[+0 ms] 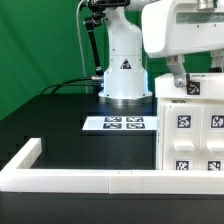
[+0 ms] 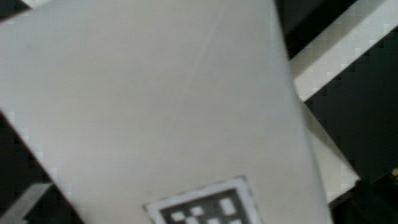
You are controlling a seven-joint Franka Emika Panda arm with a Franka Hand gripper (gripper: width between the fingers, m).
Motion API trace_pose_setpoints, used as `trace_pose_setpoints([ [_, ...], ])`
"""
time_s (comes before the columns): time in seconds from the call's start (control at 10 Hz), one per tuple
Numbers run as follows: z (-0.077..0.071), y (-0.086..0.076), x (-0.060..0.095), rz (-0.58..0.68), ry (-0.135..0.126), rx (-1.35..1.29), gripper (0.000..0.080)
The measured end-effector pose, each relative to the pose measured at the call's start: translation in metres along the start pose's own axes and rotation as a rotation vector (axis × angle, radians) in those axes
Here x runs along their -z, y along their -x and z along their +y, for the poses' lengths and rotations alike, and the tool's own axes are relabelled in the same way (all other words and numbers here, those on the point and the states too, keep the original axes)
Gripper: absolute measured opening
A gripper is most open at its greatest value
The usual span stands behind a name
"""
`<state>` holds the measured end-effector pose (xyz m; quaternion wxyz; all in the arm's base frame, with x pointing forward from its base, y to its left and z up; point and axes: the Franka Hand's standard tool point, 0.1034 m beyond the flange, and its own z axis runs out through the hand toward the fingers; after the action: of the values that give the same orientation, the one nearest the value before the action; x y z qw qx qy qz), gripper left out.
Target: Assemble cabinet
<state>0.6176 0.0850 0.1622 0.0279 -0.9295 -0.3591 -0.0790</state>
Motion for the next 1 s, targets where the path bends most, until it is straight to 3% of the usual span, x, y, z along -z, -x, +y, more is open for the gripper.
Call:
trace_pose_setpoints([
  [0.1, 0.0008, 0.0001, 0.0003, 0.000, 0.001, -0.011, 0.0574],
  [0.7, 0.0053, 0.0027, 0.0007, -0.003, -0.003, -0.067, 0.0558],
  [1.0, 0.0054, 0.0028, 0.0005, -0.003, -0.002, -0.263, 0.0558],
])
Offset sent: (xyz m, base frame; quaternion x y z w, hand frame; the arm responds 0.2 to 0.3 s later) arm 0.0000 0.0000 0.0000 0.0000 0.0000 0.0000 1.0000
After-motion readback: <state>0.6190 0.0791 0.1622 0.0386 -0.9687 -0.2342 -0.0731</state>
